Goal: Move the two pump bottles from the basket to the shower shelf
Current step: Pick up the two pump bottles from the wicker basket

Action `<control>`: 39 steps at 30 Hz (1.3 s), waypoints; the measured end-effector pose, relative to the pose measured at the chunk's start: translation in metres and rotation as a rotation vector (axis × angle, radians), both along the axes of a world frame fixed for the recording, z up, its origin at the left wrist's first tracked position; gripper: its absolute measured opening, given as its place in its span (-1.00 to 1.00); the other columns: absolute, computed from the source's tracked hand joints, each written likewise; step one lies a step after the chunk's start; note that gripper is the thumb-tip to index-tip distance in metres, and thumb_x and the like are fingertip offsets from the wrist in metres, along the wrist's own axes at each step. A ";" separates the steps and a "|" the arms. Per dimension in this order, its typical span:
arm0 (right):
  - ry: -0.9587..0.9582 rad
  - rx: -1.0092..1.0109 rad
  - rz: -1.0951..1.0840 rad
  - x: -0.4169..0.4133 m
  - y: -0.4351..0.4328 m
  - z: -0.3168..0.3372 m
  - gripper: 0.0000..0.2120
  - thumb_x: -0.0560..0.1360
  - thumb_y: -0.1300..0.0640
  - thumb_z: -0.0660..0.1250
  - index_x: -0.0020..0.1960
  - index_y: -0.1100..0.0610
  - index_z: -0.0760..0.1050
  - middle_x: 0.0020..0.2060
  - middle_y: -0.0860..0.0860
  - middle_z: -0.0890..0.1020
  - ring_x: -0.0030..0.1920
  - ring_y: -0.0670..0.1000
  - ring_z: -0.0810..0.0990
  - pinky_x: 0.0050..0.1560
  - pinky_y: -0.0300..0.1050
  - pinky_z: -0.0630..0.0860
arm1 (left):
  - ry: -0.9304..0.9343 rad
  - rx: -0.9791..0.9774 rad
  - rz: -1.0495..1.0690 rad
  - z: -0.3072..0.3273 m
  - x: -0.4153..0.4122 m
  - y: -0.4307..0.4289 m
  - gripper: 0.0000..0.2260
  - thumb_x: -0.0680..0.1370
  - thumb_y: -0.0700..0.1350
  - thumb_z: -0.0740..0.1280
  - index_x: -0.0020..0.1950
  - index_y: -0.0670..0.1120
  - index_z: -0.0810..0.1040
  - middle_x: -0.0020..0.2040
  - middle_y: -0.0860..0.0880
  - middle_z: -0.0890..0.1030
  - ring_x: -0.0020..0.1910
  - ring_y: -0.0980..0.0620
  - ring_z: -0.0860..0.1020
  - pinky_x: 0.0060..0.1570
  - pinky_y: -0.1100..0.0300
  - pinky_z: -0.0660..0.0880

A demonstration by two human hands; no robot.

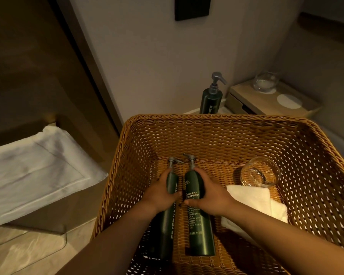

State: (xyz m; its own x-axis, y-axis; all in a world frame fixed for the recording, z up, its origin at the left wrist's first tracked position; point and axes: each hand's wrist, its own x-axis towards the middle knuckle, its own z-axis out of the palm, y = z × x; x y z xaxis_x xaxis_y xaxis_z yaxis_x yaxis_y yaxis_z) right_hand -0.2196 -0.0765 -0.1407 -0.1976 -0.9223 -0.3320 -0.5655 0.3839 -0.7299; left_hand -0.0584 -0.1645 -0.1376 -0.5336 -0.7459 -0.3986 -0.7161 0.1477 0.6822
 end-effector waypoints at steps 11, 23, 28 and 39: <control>-0.082 -0.008 -0.008 -0.006 -0.001 0.009 -0.04 0.28 0.08 0.55 0.47 -0.15 0.03 0.15 0.02 0.51 0.04 -0.02 0.53 -0.06 -0.23 0.46 | 0.047 -0.056 -0.046 0.016 -0.003 -0.002 -0.26 0.50 -0.07 0.36 0.52 0.08 -0.05 0.45 -0.18 0.29 0.34 -0.13 0.36 0.24 0.16 0.30; -0.217 -0.208 0.008 -0.016 0.001 0.035 -0.11 0.31 0.08 0.52 0.34 -0.44 0.03 0.09 -0.27 0.48 -0.02 -0.34 0.49 -0.18 -0.50 0.43 | 0.295 -0.076 0.003 0.055 0.006 0.003 -0.40 0.47 -0.09 0.41 0.39 0.11 0.16 0.23 -0.04 0.52 0.13 0.05 0.53 0.18 0.08 0.46; -0.403 -0.312 0.038 -0.010 -0.004 0.045 -0.12 0.30 0.19 0.53 0.41 -0.29 0.13 0.18 -0.29 0.43 0.10 -0.42 0.43 -0.06 -0.46 0.44 | 0.376 -0.077 0.047 0.066 0.006 0.005 -0.41 0.49 -0.09 0.38 0.39 0.15 0.15 0.21 0.03 0.51 0.13 0.12 0.52 0.17 0.05 0.48; -0.452 -0.449 0.106 0.000 -0.003 0.081 -0.12 0.39 0.25 0.46 0.45 -0.28 0.05 0.22 -0.40 0.33 0.18 -0.43 0.38 0.02 -0.45 0.43 | 0.502 -0.181 0.098 0.101 0.019 0.015 -0.45 0.48 -0.03 0.38 0.26 0.39 0.14 0.13 0.23 0.48 -0.03 0.34 0.54 -0.18 0.48 0.46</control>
State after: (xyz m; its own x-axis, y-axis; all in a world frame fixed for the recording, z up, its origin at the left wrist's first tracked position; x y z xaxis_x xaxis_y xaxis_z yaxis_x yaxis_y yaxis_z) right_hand -0.2201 -0.0793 -0.0594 -0.0287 -0.9977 0.0613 -0.1828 -0.0551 -0.9816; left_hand -0.0399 -0.1497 -0.0367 -0.5497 -0.8349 0.0269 -0.3246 0.2432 0.9140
